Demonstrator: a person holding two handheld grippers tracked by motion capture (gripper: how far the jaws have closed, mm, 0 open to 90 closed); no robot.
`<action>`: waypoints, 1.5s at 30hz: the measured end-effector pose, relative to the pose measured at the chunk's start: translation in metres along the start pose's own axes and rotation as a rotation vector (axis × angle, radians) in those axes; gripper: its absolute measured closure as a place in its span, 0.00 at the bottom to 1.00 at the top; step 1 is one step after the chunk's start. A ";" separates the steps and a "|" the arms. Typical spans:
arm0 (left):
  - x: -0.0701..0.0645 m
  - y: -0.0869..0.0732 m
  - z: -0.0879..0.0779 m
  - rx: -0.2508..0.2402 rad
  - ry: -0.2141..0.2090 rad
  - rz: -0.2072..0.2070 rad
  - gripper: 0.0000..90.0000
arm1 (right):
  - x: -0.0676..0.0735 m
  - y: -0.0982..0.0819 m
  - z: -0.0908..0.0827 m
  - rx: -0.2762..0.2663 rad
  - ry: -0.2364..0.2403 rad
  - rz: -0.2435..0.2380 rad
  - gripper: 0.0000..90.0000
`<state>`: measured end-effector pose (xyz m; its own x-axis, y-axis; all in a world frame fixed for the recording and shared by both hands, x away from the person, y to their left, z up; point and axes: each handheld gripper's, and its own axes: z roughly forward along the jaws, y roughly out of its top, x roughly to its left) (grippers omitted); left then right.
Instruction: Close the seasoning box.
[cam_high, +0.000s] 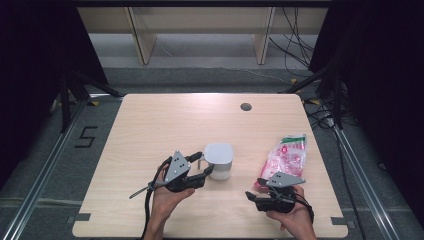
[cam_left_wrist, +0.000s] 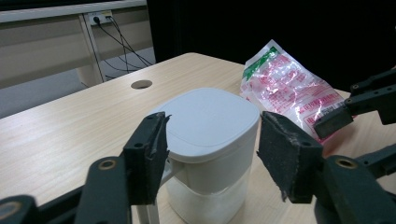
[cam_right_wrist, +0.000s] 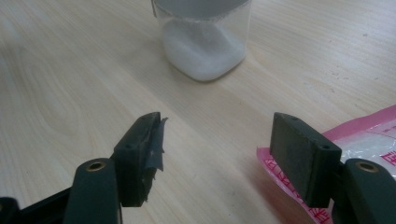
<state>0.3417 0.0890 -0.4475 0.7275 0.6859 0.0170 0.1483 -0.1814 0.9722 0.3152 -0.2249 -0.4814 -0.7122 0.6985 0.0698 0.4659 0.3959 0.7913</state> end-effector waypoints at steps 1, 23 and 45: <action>0.000 -0.001 -0.001 0.000 0.003 -0.003 0.42 | -0.001 0.000 0.000 -0.002 0.005 -0.005 0.39; -0.007 -0.024 -0.014 0.032 0.024 -0.011 0.35 | 0.002 0.000 0.005 0.012 0.028 -0.043 0.39; -0.021 -0.037 -0.023 0.033 0.031 -0.011 0.33 | 0.004 0.001 0.005 0.025 0.022 -0.046 0.39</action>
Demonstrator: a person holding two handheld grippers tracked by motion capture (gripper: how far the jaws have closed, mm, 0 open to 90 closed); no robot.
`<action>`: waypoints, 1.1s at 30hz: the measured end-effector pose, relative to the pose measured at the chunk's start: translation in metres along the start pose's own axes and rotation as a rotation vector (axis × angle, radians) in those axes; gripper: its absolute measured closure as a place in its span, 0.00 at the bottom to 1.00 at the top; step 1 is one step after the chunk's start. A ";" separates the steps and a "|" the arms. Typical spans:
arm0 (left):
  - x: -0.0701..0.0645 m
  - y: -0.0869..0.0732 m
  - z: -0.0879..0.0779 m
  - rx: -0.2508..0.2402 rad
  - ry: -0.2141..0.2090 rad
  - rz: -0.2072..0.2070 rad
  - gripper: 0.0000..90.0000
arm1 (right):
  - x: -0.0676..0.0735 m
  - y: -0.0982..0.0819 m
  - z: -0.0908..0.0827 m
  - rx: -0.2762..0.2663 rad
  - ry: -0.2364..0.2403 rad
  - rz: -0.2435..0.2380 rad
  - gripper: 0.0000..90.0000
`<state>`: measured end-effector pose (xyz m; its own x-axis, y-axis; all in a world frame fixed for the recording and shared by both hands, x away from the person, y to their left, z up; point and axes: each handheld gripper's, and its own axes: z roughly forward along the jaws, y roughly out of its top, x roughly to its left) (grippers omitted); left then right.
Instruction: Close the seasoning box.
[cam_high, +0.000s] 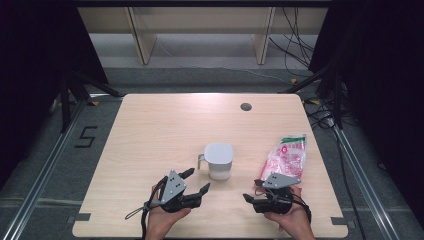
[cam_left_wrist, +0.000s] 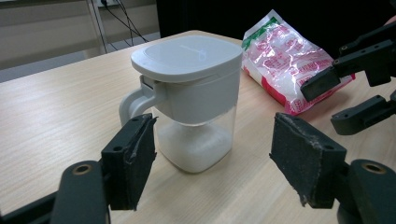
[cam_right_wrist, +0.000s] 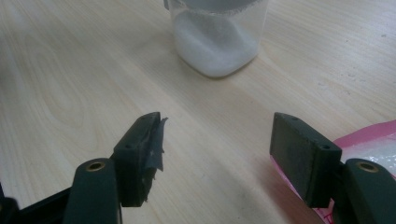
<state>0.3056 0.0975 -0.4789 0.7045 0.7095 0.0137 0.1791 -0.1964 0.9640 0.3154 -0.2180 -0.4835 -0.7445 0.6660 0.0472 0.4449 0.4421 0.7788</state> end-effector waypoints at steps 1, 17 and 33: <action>-0.001 0.000 -0.001 0.017 0.004 0.002 0.33 | 0.000 0.000 0.000 -0.007 -0.013 -0.010 0.39; -0.018 -0.011 0.002 0.073 -0.024 -0.007 0.32 | 0.001 -0.002 -0.002 -0.004 0.000 0.002 0.39; -0.027 -0.018 0.002 0.082 -0.025 -0.002 0.31 | 0.006 -0.012 -0.007 0.009 0.013 -0.002 0.37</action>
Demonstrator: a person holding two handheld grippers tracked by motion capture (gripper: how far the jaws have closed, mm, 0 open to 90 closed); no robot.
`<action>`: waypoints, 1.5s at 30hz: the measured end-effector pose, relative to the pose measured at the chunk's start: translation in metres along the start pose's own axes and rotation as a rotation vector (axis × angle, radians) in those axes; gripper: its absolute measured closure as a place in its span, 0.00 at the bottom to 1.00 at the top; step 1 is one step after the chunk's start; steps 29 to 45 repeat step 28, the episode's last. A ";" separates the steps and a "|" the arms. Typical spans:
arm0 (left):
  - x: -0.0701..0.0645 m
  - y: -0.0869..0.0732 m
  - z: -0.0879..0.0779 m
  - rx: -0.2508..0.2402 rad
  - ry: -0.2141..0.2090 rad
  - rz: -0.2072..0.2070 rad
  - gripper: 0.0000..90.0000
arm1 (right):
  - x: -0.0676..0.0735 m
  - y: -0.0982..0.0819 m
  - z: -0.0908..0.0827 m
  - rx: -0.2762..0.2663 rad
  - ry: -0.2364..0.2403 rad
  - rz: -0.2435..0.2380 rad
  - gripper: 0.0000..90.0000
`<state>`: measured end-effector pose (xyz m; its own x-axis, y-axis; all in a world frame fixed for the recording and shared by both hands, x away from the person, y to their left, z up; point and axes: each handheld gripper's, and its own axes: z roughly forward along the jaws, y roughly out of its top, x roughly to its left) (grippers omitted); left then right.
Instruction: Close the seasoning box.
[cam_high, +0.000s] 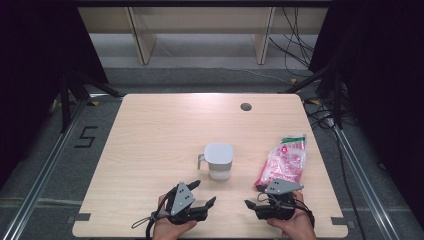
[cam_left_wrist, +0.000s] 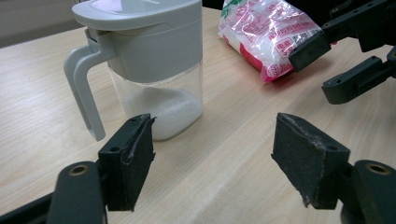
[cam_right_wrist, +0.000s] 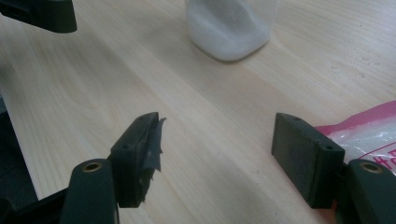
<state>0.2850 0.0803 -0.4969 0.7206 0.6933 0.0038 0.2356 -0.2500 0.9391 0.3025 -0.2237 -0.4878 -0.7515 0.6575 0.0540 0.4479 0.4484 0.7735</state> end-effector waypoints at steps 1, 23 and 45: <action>0.000 0.001 -0.001 0.008 0.004 0.010 0.31 | 0.001 -0.001 0.000 0.016 0.013 0.001 0.37; -0.002 0.002 -0.001 0.008 -0.006 0.010 0.31 | 0.003 -0.003 0.002 0.018 0.009 0.000 0.36; -0.001 0.002 0.000 0.008 -0.007 0.010 0.31 | 0.002 -0.003 0.003 0.023 0.019 -0.003 0.36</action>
